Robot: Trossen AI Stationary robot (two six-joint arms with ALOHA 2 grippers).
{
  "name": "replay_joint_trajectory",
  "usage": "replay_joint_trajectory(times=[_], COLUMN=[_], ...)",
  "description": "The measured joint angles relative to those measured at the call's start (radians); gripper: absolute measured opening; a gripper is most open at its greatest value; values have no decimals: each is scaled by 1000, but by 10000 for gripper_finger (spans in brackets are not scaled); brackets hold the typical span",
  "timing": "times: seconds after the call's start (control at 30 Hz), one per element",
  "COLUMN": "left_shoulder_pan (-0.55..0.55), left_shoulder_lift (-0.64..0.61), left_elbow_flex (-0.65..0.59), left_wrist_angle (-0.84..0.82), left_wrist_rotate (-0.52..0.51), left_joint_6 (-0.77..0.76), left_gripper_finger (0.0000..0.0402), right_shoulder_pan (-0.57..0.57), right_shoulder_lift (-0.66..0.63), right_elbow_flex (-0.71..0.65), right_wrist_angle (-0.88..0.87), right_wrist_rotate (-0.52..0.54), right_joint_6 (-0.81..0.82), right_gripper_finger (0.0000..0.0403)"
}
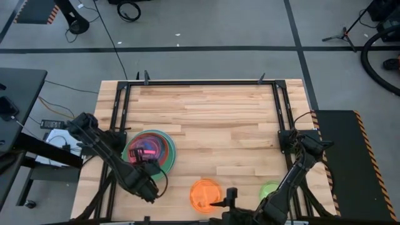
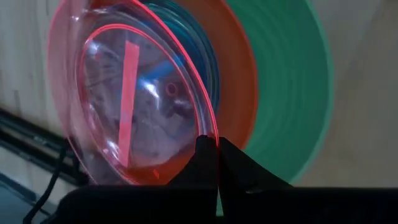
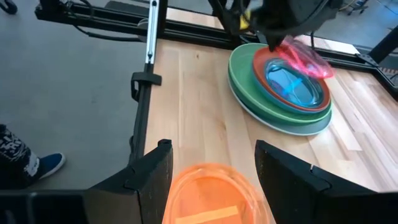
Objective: Stack plastic plates
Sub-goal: Stack the pink plate on top of the small light blue plate
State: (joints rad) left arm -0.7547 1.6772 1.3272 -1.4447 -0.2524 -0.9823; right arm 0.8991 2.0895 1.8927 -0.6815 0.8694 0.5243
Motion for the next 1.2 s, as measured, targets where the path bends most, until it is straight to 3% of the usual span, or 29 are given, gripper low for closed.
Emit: replay_joint_trajectory(times=[0.17,0.43,1.0,1.2], left_shoulder_pan=[13,37,40,36], left_shoulder_lift=[0,0,0,0], left_elbow_flex=[-105,-206,-222,-222], left_wrist_angle=[129,155,249,248], left_wrist_rotate=[-17,-49,-58,-58], left_joint_6=[29,37,52,51], left_gripper_finger=[2,2,11,20], right_shoulder_pan=[-12,-27,-41,-56], right_shoulder_lift=[0,0,0,1], right_elbow_flex=[0,0,0,-43], right_wrist_angle=[0,-1,-1,11], right_wrist_rotate=[-33,-52,-56,-210], right_joint_6=[0,-2,-30,-39], right_gripper_finger=[232,232,232,232])
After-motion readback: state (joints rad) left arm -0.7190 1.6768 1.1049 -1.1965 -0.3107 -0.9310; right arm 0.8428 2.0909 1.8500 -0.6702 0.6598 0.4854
